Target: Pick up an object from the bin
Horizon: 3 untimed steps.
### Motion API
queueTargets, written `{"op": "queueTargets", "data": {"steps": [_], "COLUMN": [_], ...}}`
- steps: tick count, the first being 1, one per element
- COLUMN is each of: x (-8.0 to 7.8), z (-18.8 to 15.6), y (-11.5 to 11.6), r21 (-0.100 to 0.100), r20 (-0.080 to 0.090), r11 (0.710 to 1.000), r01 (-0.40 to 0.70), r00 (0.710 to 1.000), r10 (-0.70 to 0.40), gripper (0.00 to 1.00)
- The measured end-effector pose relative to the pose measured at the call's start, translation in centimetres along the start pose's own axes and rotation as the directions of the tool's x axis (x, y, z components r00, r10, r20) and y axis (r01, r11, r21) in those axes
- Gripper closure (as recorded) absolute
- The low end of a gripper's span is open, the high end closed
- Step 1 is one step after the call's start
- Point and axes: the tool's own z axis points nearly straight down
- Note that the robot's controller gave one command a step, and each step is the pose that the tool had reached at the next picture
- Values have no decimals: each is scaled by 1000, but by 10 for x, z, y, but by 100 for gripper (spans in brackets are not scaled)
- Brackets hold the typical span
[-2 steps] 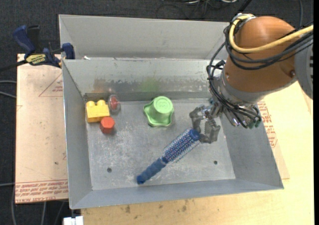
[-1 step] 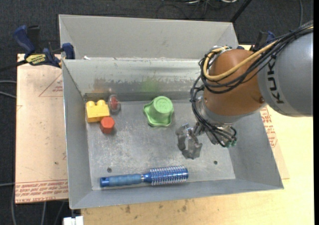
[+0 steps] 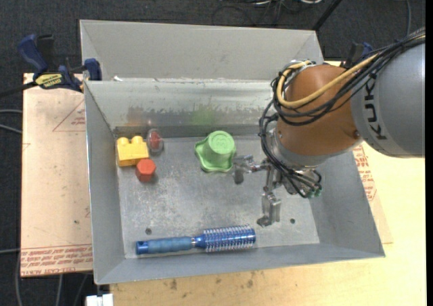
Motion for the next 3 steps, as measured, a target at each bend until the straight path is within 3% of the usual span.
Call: {"op": "queueTargets", "data": {"steps": [1,2,3], "x": [32,24,29], "z": [17,97,98], "y": [26,26,27], "r21": [-1,5,1], "r20": [-3,19,2], "r11": [989,1000,1000], "r01": [146,25,25], "r00": [989,999,1000], "r10": [-146,-25,-25], "gripper": [0,0,100]}}
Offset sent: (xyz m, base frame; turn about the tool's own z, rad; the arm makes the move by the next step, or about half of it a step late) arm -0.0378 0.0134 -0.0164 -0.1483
